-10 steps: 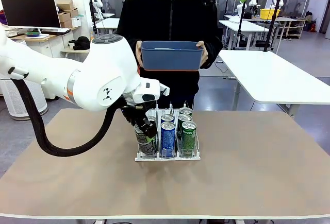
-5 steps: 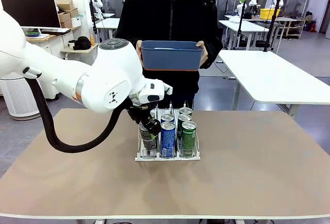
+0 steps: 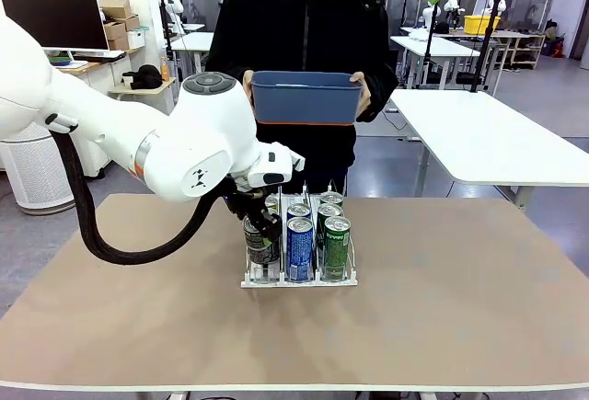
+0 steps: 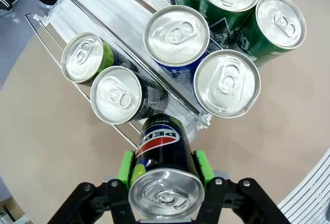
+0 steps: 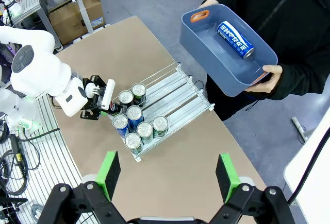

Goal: Fill the beverage cans into the dispenser.
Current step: Place the picked Pepsi coke in the line of the Automatic Can Dispenser with the same cans.

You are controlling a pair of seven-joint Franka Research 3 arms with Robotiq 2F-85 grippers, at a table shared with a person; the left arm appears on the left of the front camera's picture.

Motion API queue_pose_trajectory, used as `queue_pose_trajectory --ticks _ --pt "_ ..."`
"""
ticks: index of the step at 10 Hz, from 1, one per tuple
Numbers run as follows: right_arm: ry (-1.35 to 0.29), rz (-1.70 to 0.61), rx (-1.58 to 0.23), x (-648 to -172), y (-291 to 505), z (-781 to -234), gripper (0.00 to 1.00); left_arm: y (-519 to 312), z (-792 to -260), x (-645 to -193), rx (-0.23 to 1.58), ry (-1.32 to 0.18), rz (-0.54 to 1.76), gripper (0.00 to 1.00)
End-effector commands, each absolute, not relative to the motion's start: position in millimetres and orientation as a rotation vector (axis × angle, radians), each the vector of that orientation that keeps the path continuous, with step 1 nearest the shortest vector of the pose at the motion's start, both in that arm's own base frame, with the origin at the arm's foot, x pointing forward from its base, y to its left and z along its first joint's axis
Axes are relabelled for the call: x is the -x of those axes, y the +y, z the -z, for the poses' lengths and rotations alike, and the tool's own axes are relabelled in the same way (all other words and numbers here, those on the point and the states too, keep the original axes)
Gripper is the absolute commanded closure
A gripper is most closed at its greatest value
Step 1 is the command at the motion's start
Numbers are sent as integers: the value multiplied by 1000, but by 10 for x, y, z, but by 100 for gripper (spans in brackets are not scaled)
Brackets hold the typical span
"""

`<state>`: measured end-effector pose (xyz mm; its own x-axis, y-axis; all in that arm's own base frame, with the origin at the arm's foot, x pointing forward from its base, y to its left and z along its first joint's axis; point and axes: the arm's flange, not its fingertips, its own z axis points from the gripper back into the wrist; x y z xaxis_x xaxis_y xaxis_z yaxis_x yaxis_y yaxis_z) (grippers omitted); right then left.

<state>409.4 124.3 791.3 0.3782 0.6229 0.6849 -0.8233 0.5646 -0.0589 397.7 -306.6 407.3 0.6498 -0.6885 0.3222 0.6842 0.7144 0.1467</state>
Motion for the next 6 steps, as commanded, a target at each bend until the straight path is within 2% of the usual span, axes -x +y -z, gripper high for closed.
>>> queue_pose_trajectory --ticks 1,6 --pt "-728 -938 -325 -4103 1237 -7905 1 -3184 -3988 -4087 -13 -402 781 42" --pt "-728 -938 -325 -4103 1237 -7905 1 -3234 -3873 -4065 7 -350 788 42"
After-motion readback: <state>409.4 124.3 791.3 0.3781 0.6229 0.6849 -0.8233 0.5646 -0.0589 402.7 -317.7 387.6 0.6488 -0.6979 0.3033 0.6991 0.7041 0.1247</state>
